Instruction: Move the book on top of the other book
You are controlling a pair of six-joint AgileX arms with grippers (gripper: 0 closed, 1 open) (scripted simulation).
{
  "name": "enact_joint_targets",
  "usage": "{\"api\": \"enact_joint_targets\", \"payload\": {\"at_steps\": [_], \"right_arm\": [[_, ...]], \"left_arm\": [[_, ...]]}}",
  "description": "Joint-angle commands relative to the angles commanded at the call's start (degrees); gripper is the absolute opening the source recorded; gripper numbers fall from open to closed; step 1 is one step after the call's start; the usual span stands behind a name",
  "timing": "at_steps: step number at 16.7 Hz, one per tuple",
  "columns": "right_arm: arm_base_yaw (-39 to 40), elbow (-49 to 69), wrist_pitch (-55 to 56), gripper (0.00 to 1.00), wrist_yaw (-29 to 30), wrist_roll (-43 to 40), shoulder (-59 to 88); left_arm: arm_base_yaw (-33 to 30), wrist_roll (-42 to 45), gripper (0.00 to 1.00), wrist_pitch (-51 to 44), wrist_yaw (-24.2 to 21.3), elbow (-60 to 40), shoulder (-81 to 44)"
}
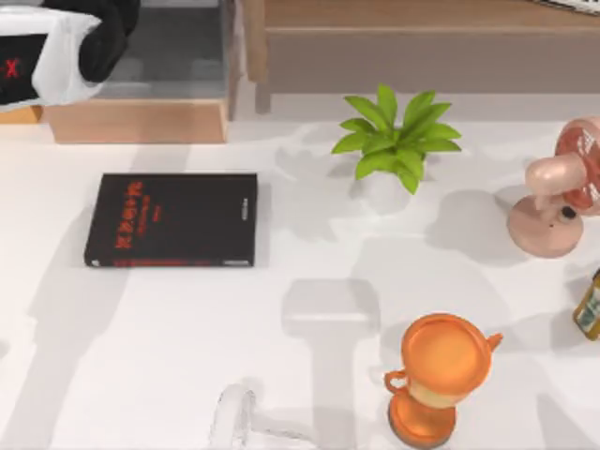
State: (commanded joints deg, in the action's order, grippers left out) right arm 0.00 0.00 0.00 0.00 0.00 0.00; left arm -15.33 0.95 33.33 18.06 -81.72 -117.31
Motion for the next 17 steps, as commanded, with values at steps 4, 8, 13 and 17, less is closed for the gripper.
{"api": "enact_joint_targets", "payload": {"at_steps": [4, 8, 13, 17], "right_arm": [[0.0, 0.0, 0.0, 1.0, 0.0, 0.0, 0.0], [0.0, 0.0, 0.0, 1.0, 0.0, 0.0, 0.0], [0.0, 0.0, 0.0, 1.0, 0.0, 0.0, 0.0], [0.0, 0.0, 0.0, 1.0, 0.0, 0.0, 0.0]], "left_arm": [[0.55, 1.16, 0.0, 0.64, 1.47, 1.3, 3.32], [0.61, -0.48, 0.0, 1.33, -0.58, 1.52, 6.75], [-1.02, -1.27, 0.0, -0.41, -3.88, 0.93, 3.6], [-0.8, -1.16, 0.0, -0.33, -3.77, 0.98, 3.72]]}}
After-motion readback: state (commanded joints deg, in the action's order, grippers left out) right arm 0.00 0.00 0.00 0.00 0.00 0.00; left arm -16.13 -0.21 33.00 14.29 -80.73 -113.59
